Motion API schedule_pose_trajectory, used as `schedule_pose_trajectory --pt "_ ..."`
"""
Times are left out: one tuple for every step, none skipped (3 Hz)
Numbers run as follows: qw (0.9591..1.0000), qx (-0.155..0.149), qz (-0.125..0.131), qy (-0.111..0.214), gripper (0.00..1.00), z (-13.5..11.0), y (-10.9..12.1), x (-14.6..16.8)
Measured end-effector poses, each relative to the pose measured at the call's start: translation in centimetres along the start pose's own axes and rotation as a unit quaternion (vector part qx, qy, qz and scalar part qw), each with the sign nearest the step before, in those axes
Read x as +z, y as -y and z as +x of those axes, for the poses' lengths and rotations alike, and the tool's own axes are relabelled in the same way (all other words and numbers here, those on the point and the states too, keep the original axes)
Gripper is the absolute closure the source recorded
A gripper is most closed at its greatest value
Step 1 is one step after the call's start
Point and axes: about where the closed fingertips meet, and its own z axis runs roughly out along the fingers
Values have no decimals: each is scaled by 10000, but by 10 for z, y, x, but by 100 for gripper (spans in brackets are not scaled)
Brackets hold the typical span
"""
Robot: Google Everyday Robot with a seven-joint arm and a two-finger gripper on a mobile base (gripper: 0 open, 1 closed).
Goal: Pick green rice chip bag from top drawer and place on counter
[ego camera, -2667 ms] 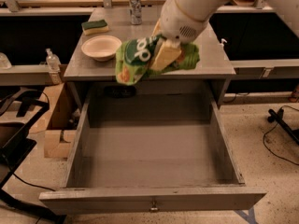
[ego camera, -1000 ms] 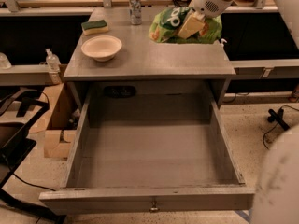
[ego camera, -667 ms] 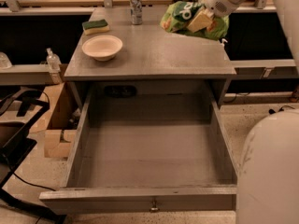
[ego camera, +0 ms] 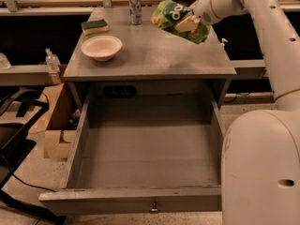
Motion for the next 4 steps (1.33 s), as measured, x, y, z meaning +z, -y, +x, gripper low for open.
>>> schedule_pose_trajectory --pt "10000 -8 -6 -82 51 2 -1 -1" --pt "10000 -4 -37 -83 27 2 -3 3" --pt "9999 -1 -78 -88 0 3 -6 9" --pt "9999 0 -81 -88 0 3 -6 9"
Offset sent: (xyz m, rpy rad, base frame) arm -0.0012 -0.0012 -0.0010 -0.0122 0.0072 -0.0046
